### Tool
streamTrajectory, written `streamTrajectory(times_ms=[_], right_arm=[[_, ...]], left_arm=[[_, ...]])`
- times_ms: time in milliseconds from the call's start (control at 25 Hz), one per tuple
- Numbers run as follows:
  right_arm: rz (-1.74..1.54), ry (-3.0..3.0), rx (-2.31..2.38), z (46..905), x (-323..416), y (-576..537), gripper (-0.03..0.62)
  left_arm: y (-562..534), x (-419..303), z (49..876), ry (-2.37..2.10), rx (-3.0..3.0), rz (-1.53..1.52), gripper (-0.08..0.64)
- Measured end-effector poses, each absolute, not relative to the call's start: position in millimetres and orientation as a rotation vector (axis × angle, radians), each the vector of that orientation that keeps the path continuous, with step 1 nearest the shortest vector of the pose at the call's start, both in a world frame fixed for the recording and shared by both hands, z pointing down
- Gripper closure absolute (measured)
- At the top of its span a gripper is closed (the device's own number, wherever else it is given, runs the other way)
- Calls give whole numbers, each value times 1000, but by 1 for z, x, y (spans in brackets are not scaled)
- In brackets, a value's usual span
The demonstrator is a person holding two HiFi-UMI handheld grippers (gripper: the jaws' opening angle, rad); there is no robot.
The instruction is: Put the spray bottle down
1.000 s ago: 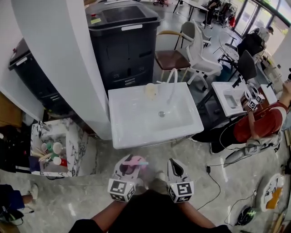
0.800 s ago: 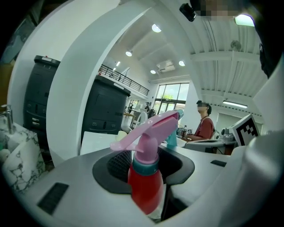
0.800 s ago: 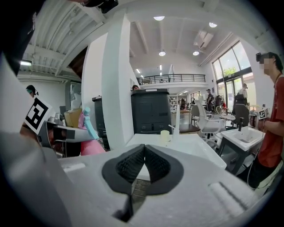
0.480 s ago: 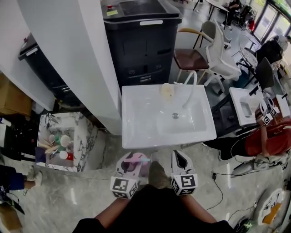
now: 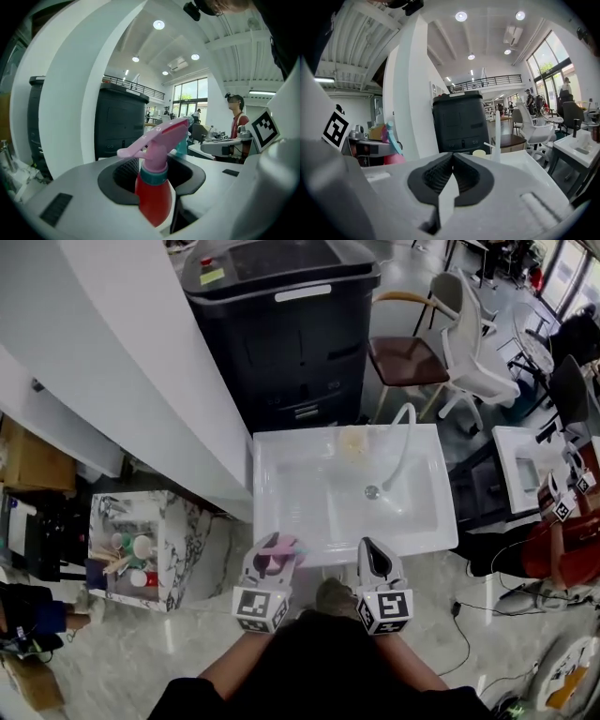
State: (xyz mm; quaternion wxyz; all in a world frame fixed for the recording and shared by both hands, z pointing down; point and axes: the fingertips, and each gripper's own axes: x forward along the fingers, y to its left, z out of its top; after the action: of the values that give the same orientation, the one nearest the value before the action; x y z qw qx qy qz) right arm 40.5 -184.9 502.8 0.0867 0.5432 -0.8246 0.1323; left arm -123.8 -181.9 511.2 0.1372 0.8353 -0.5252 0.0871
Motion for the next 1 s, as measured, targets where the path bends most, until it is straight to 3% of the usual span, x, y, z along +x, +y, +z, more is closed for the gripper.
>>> streamTrajectory(times_ms=[1000], right_arm=[[302,-2610,1473,486,68,-365,594]], left_arm=[[-450,-62,579,-1604,2307,289,388]])
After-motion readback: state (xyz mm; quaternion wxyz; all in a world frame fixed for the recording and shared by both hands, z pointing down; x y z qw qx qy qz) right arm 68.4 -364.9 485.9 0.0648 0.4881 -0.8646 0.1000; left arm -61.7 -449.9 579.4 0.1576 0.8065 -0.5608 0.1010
